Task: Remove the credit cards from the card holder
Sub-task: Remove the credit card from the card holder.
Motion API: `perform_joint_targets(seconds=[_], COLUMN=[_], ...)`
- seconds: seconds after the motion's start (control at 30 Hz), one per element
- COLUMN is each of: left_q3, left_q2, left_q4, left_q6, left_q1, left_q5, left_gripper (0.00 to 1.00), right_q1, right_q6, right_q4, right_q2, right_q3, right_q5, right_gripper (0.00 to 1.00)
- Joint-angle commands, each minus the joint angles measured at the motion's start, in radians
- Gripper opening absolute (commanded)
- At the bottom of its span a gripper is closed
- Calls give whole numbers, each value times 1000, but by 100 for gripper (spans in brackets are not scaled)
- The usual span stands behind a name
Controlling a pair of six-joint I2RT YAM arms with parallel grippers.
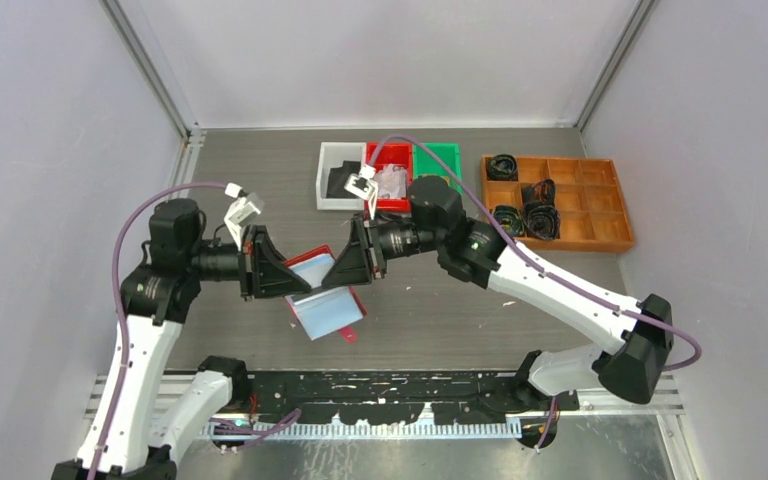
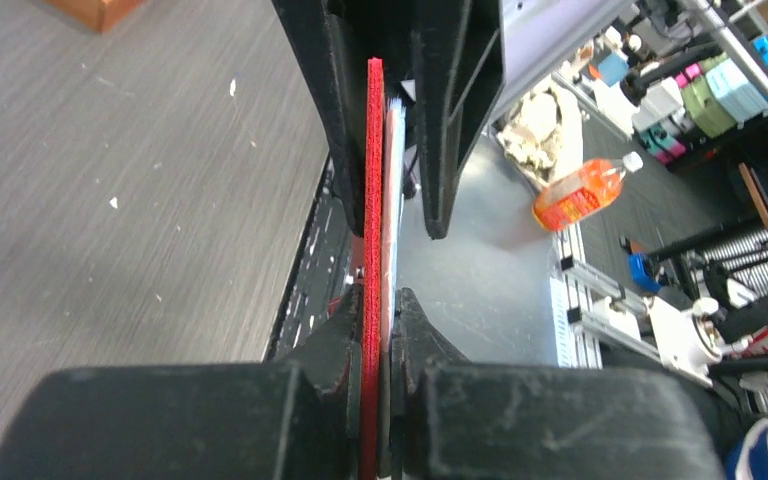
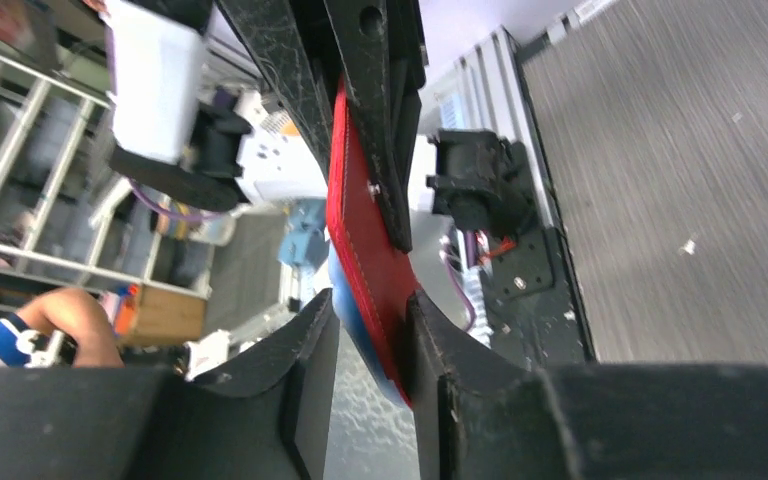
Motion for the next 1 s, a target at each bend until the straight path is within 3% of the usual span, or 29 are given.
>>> perform_joint_targets(seconds=[0.0, 0.07, 0.13, 0.23, 0.27, 0.33, 0.43, 0.63, 0.83, 0.97], left_q3=[-78, -101, -109, -81, -68, -24, 26, 45, 71, 88], left_q2=[-95, -110, -109, -86, -72, -35, 29, 78, 104, 139], left_q4=[447, 501, 489, 337, 288, 165, 27, -39, -215, -353], left_q6=[-373, -439, -429, -324, -290, -192, -74, -15, 170, 319], left_q1=[1, 1, 1, 1, 1, 1, -5, -40, -91, -129], left_q5=[-67, -56, -35, 52, 91, 133, 170, 139, 69, 22], left_gripper=[0, 0, 4, 49, 58, 62, 58, 39, 32, 18], right_q1=[4, 3, 4, 5, 8, 16, 35, 54, 73, 83], right_q6=[292, 340, 333, 187, 111, -40, -203, -407, -508, -522], right_q4=[549, 612, 571, 292, 157, -91, -351, -690, -843, -861], right_q2=[-103, -108, -100, -82, -70, -35, 31, 167, 270, 299], right_q3=[-134, -167, -157, -46, 8, 119, 264, 502, 661, 698], right_q5=[23, 52, 48, 27, 26, 24, 6, 13, 0, -21], right_gripper=[31, 15, 2, 1, 1, 1, 1, 1, 1, 1])
